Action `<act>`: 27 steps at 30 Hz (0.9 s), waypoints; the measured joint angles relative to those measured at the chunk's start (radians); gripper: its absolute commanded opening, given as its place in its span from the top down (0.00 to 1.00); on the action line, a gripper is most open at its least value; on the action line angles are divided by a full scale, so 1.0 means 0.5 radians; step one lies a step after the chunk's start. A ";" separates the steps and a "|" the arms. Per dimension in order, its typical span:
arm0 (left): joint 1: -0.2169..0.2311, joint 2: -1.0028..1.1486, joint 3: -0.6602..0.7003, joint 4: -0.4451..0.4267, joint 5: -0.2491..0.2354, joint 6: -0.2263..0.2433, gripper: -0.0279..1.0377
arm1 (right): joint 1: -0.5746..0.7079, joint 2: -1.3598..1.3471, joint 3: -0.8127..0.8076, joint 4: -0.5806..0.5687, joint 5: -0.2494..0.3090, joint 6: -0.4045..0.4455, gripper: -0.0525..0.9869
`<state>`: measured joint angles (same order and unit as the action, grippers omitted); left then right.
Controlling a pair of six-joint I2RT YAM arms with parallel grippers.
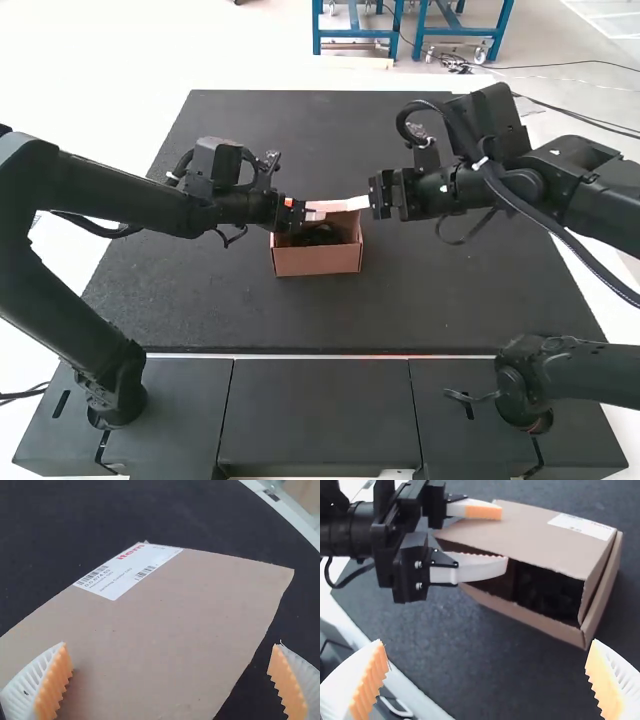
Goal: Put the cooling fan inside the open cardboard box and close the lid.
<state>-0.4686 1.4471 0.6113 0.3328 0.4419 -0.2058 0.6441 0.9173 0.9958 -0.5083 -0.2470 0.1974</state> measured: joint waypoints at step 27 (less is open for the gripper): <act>-0.018 0.257 -0.093 0.307 0.017 0.103 0.06 | 0.000 -0.046 -0.021 0.089 -0.074 0.007 0.07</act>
<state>-0.4778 1.5757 0.5648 0.4862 0.4503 -0.1543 0.6441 0.8944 0.9855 -0.4637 -0.2840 0.2008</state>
